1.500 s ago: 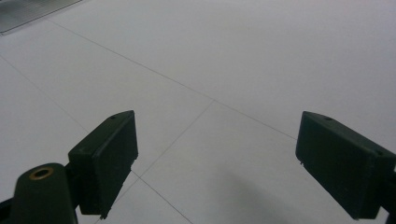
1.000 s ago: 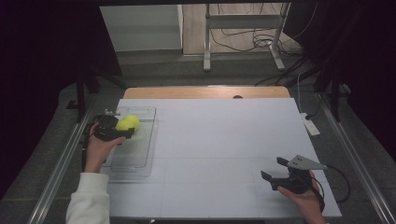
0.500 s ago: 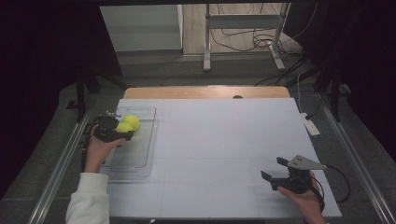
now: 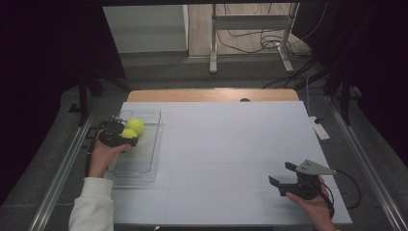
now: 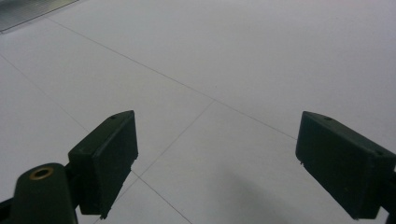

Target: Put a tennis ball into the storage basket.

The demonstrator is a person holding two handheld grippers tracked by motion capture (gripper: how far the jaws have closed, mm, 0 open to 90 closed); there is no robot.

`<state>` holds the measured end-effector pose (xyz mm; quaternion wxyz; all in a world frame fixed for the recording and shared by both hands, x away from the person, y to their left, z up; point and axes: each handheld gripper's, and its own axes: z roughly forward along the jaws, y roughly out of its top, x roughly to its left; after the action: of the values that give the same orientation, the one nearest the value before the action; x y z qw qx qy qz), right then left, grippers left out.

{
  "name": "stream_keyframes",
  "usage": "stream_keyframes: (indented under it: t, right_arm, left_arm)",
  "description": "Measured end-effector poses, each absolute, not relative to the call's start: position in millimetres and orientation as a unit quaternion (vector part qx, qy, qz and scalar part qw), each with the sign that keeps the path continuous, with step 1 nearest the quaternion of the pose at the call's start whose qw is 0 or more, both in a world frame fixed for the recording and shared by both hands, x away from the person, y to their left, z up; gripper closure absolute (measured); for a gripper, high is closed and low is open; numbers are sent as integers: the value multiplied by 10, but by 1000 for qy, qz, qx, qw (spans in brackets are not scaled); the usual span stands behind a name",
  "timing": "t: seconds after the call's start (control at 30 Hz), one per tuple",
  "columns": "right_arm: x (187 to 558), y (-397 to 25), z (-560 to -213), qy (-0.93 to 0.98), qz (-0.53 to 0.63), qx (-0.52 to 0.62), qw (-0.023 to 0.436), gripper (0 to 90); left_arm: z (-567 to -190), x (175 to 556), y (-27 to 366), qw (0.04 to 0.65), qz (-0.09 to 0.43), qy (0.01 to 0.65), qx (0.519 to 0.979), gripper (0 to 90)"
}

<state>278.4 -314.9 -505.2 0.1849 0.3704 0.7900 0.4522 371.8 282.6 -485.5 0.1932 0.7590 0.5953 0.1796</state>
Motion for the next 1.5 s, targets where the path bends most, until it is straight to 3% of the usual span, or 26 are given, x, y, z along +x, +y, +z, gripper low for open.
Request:
stream_keyframes:
  t: [0.93,1.1,1.5]
  right_arm:
    - [2783,-3158,-5050,789,453,371,185,134]
    - [2785,-3159,-5051,789,454,371,185,134]
    - [2784,-3159,-5049,789,453,371,186,134]
  left_arm:
    - [-4997,3781,2703,144,182,583,779,233]
    - [-4905,3750,2701,162,202,580,772,185]
    - [-4780,3694,2710,222,206,571,763,164]
